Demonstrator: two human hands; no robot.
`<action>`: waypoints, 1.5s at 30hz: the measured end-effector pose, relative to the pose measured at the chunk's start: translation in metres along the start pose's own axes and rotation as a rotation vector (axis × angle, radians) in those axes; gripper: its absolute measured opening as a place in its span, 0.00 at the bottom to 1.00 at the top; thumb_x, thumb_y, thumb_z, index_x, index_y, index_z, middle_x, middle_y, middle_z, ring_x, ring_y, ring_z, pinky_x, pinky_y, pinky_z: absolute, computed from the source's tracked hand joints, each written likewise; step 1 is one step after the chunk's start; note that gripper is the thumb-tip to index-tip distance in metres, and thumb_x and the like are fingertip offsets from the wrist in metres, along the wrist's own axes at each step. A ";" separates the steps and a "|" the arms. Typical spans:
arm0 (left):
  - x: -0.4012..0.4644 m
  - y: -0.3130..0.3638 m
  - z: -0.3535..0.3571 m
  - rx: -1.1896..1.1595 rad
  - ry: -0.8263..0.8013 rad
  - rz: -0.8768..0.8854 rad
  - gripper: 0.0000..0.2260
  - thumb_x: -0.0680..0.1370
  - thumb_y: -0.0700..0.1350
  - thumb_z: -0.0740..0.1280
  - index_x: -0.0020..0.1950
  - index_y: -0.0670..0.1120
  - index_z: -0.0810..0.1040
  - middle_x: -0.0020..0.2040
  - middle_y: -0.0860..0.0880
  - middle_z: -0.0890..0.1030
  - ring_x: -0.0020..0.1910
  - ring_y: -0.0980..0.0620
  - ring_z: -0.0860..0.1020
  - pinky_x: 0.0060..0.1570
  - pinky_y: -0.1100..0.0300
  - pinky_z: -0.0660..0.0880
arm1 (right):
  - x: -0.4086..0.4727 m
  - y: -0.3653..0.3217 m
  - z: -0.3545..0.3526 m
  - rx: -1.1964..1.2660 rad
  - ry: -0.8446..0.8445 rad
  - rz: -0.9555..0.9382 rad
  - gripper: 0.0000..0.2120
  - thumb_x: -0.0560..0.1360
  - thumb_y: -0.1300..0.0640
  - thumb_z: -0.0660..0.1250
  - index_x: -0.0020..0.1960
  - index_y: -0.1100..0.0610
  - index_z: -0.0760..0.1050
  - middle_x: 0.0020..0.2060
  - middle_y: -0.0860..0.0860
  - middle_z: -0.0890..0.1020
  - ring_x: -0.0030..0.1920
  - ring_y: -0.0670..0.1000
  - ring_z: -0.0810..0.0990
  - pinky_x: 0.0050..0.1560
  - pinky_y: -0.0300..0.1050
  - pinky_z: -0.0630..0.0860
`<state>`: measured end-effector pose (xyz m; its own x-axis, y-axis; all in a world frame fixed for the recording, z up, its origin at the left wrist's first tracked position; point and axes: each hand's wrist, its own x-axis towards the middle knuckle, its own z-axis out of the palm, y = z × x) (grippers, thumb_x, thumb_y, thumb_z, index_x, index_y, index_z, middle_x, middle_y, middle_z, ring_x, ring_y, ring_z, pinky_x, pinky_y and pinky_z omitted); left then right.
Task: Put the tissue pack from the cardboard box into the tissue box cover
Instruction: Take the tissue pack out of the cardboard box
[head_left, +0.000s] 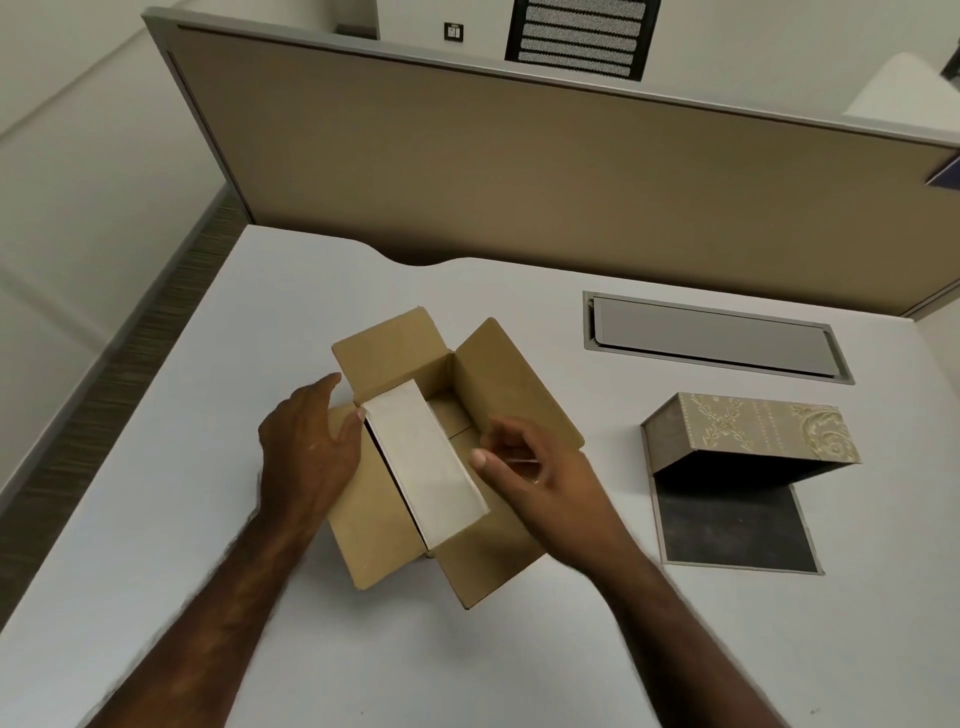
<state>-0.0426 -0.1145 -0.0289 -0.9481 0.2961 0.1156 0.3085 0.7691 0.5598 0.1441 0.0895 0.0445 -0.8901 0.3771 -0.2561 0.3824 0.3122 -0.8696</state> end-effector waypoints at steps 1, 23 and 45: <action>-0.005 -0.001 0.002 -0.005 0.003 0.019 0.22 0.79 0.48 0.72 0.71 0.42 0.77 0.66 0.40 0.82 0.65 0.38 0.79 0.65 0.43 0.71 | 0.015 -0.006 0.005 -0.001 -0.055 0.050 0.29 0.81 0.36 0.70 0.74 0.53 0.77 0.62 0.47 0.86 0.64 0.45 0.83 0.63 0.41 0.81; -0.021 -0.008 0.009 -0.032 0.015 0.067 0.19 0.79 0.54 0.67 0.64 0.43 0.79 0.61 0.42 0.84 0.60 0.40 0.82 0.61 0.42 0.78 | 0.136 0.043 0.082 -0.039 -0.357 0.621 0.36 0.66 0.40 0.85 0.66 0.54 0.75 0.59 0.54 0.84 0.58 0.57 0.84 0.60 0.55 0.83; -0.019 -0.005 0.003 -0.003 0.025 0.052 0.21 0.78 0.54 0.68 0.65 0.42 0.79 0.59 0.41 0.85 0.56 0.40 0.83 0.59 0.42 0.77 | 0.121 0.030 0.066 0.192 -0.440 0.548 0.15 0.77 0.51 0.81 0.58 0.56 0.81 0.58 0.56 0.88 0.54 0.55 0.88 0.58 0.50 0.84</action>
<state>-0.0263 -0.1219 -0.0366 -0.9323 0.3218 0.1650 0.3575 0.7511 0.5550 0.0317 0.0874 -0.0407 -0.6161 0.0372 -0.7868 0.7874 0.0051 -0.6164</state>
